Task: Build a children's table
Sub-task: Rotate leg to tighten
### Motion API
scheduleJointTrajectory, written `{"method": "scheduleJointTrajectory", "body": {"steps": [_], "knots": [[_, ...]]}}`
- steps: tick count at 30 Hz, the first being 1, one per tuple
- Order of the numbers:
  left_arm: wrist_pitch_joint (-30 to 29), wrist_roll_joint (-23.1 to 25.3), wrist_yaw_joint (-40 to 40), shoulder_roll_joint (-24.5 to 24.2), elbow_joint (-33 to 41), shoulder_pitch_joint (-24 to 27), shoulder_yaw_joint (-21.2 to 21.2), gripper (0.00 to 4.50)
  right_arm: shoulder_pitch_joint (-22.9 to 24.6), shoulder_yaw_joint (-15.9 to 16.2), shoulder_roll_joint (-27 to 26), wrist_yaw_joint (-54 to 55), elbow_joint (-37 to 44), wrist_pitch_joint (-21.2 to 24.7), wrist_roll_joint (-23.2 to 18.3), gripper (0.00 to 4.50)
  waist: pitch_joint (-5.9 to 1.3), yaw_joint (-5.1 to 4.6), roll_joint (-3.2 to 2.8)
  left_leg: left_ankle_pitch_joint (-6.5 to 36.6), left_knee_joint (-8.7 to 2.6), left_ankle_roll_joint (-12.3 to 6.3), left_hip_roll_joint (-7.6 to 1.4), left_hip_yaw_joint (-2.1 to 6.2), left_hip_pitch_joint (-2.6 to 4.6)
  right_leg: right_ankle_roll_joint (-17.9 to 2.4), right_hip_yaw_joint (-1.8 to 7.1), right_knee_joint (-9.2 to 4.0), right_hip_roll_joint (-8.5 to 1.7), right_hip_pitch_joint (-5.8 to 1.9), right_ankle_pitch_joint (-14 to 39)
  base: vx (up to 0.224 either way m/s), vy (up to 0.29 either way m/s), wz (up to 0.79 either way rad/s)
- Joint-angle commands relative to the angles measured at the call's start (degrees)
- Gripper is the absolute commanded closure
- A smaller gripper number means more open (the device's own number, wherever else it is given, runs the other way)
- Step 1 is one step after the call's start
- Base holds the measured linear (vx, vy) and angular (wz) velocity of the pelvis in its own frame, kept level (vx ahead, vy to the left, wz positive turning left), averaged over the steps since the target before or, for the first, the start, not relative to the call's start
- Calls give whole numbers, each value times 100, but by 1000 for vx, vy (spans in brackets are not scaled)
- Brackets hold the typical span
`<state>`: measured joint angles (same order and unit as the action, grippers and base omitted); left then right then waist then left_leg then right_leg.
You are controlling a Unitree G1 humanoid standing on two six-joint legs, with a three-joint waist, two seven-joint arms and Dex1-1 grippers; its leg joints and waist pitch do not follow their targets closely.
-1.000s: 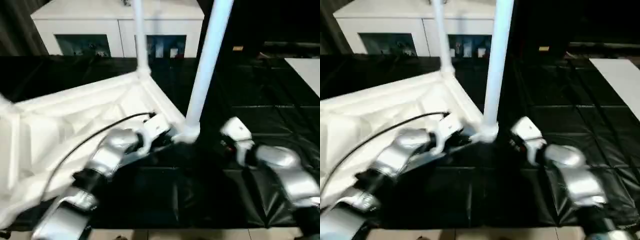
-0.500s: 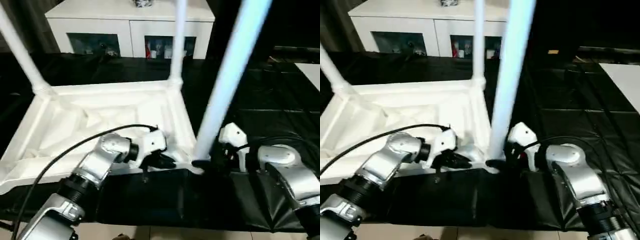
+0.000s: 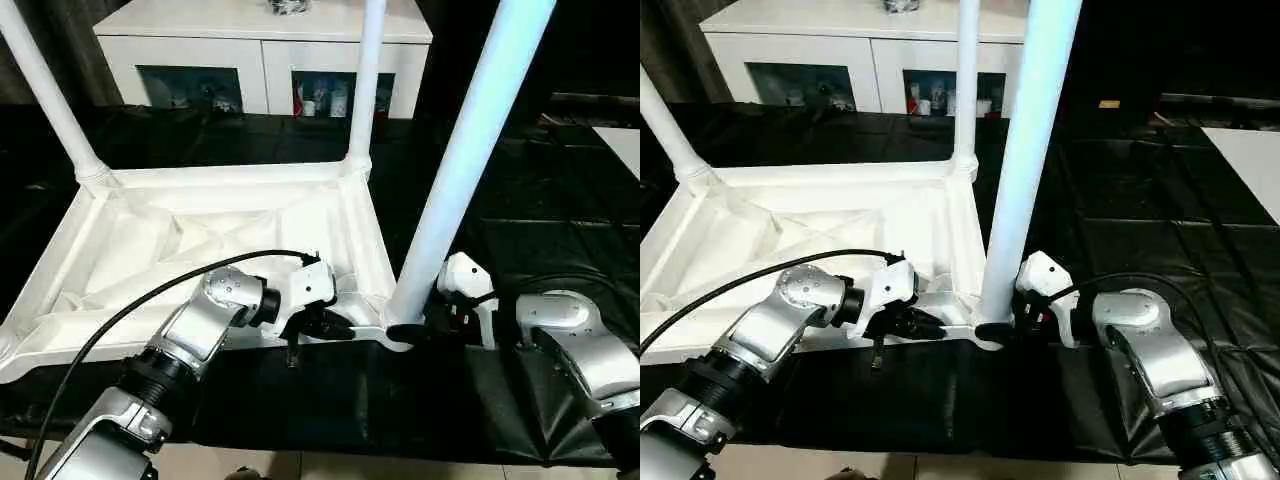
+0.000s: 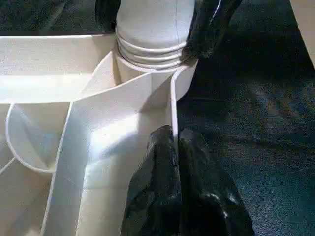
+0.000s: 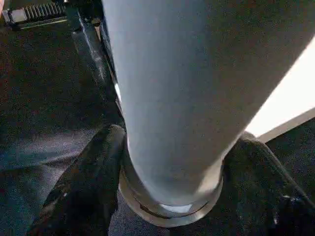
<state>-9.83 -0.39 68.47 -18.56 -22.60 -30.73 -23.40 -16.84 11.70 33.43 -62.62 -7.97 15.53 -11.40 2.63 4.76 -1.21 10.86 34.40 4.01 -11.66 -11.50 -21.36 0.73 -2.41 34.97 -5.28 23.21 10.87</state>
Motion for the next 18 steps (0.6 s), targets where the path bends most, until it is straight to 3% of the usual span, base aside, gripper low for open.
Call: {"method": "scheduleJointTrajectory", "body": {"steps": [1, 7, 10, 12, 13, 14, 15, 16, 18], "knots": [[144, -75, 143, 30, 157, -111, -51, 450, -47, 11, 112, -93, -30, 16, 39, 184, -354, -34, 79, 1019, -398, -391, -153, 64, 81, -1436, 184, -380, -226, -268, 728, 0, 0, 0], [97, 7, -25, 55, 48, -122, -28, 450, -10, 54, 20, 68, -145, 90, 131, 187, -362, -24, 92, 936, -387, -420, -148, 62, 73, -1459, 183, -362, -224, -277, 615, 0, 0, 0], [-106, 118, -500, 212, -195, -219, 87, 450, -47, 59, -197, 523, -372, 76, 321, 187, -335, -32, 88, 1107, -396, -350, -136, 55, 84, -1414, 181, -405, -224, -251, 935, 0, 0, 0], [-230, 165, -954, 410, -466, -344, 229, 450, -187, -114, -565, 1228, -699, 231, 397, 188, -307, -68, 92, 1366, -423, -212, -119, 57, 105, -1297, 172, -460, -215, -230, 1456, 0, 0, 0], [-391, 249, -1610, 686, -823, -530, 386, 450, -399, -427, -1099, 2187, -1066, 408, 384, 188, -310, -89, 112, 1457, -434, -112, -115, 73, 105, -1196, 171, -484, -228, -234, 1725, 0, 0, 0], [-391, 249, -1610, 686, -823, -530, 386, 450, -399, -427, -1099, 2187, -1066, 408, 384, 188, -303, -119, 93, 1501, -431, -69, -93, 66, 105, -1170, 173, -494, -221, -204, 1850, 0, 0, 0], [-591, 292, -2159, 974, -1076, -682, 500, 450, -591, -725, -1638, 3207, -1320, 582, 394, 188, -321, -151, 108, 1560, -443, 38, -91, 101, 112, -1074, 151, -510, -232, -227, 2056, -51, 1, -3], [-649, 295, -2300, 1052, -1131, -717, 531, 450, -638, -804, -1791, 3506, -1371, 637, 403, 188, -309, -230, 112, 1561, -474, 115, -84, 125, 68, -983, 144, -513, -220, -239, 2087, 0, 0, 0], [-731, 310, -2473, 1153, -1204, -768, 552, 450, -698, -927, -2013, 3898, -1433, 701, 382, 188, -329, -252, 117, 1540, -469, 89, -84, 130, 65, -951, 139, -518, -228, -256, 2024, 0, 0, 0]]}}
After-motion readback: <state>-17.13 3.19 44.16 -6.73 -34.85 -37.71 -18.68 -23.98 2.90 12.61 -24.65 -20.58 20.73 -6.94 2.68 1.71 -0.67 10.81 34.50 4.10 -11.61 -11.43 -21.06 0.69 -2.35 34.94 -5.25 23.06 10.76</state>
